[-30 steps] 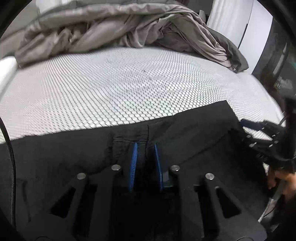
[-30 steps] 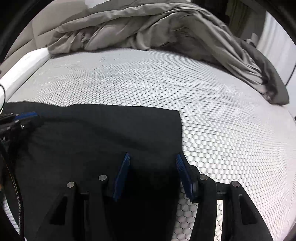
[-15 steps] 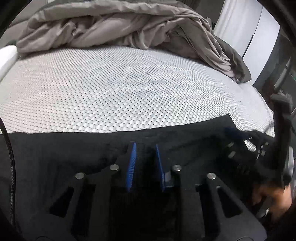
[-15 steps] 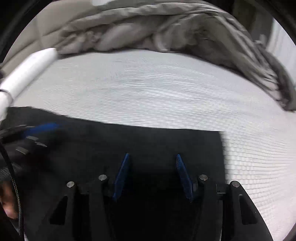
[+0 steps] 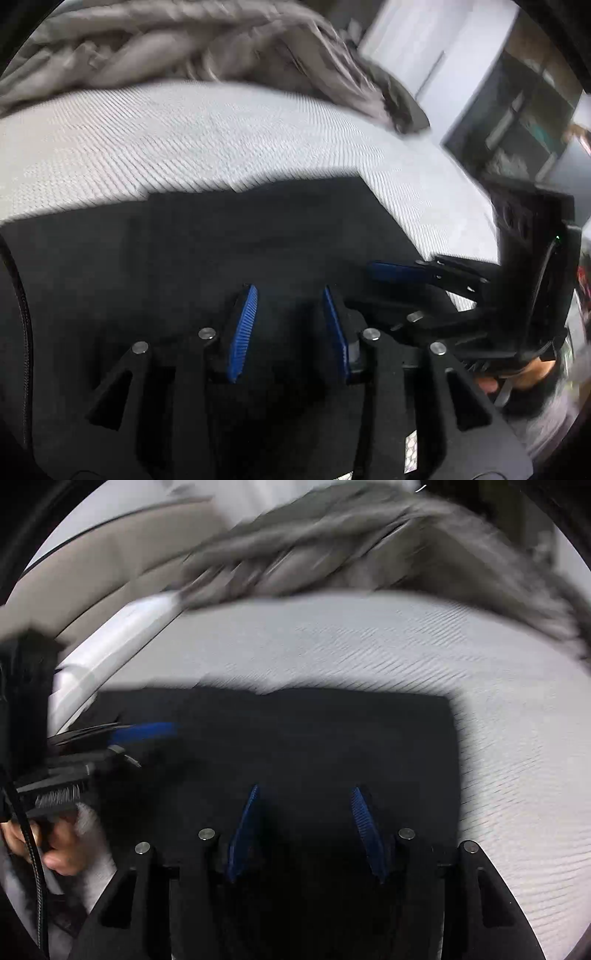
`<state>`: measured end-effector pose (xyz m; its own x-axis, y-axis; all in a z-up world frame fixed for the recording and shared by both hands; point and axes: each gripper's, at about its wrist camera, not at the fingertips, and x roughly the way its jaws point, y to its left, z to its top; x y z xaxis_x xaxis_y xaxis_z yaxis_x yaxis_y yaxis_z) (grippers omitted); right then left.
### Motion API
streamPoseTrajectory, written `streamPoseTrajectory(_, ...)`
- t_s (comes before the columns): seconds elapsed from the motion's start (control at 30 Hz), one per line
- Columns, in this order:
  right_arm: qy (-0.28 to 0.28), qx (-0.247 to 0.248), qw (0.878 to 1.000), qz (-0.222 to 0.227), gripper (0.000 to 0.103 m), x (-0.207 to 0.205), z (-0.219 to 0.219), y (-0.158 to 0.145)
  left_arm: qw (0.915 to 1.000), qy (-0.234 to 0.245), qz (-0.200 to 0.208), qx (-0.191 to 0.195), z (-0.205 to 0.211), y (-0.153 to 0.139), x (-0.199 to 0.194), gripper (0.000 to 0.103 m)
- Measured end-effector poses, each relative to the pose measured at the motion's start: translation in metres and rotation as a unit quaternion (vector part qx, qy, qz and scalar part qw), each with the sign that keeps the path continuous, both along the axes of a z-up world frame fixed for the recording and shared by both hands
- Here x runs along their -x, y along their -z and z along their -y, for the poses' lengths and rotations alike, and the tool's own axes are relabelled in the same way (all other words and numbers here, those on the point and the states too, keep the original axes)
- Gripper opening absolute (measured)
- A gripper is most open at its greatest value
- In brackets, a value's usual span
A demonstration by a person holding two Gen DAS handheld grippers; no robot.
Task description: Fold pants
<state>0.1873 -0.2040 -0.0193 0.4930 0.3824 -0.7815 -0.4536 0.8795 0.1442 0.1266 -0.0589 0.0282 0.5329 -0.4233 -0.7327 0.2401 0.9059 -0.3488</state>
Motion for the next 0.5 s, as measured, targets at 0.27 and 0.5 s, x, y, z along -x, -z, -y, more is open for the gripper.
streamPoseTrajectory(0.27,0.076,0.146,0.985,0.054,0.057,0.012,0.057,0.017,0.9947,-0.005,0.040,-0.094,-0.014,-0.006,0.041,0.043)
streamPoseTrajectory(0.5,0.027,0.047,0.997,0.060,0.057,0.042,0.059,-0.008,0.9921,0.060,0.056,-0.095,0.028,-0.016,0.053,0.050)
